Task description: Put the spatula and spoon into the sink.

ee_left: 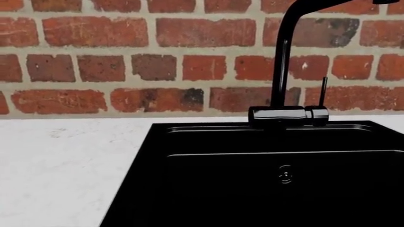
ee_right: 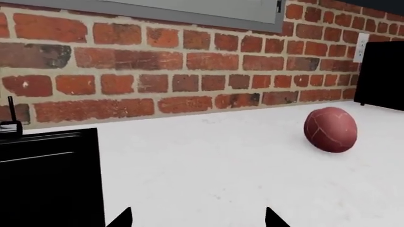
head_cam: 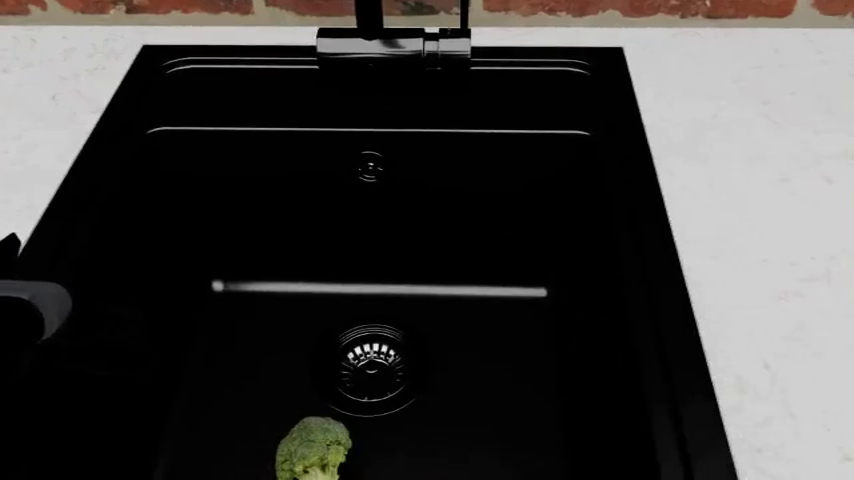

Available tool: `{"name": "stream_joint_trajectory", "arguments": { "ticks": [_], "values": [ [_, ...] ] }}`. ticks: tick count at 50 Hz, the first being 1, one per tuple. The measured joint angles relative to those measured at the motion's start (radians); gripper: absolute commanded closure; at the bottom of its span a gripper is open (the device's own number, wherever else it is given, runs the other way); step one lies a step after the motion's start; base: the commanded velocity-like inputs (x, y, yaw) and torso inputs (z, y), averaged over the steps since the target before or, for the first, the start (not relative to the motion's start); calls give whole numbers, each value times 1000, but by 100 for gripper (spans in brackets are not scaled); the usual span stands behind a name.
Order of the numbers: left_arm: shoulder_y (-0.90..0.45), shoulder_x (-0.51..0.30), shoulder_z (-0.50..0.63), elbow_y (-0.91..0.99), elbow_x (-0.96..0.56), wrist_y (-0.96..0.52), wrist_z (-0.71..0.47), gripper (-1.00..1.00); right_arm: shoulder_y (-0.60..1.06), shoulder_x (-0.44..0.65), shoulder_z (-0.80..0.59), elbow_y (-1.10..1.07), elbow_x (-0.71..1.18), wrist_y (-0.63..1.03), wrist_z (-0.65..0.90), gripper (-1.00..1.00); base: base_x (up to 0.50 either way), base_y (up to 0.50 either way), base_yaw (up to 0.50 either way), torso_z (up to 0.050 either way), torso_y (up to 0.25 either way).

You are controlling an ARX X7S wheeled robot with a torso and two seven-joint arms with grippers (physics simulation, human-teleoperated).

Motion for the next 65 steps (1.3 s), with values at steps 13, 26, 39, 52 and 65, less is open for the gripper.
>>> {"name": "stream_joint_trajectory", "arguments": {
  "ticks": [13,26,39,52,65],
  "values": [
    [-1,-3,2,-10,-4,7,-3,-100,-18,-52,-20,18,-3,-40,0,-100,0,0,0,0,0],
    [0,-7,5,-18,-7,11,-6,-100,-23,-72,-6,15,72,-46,0,-100,0,0,0,0,0],
    [2,-9,12,-30,-6,20,-9,-100,-23,-33,-18,48,174,-102,0,-100,0,0,0,0,0],
    [6,-10,19,-45,-4,34,-12,-100,-23,48,-63,94,260,-202,0,-100,0,0,0,0,0],
    [9,-12,27,-65,-1,52,-12,-100,-17,158,-104,121,343,-295,0,-100,0,0,0,0,0]
  ]
}}
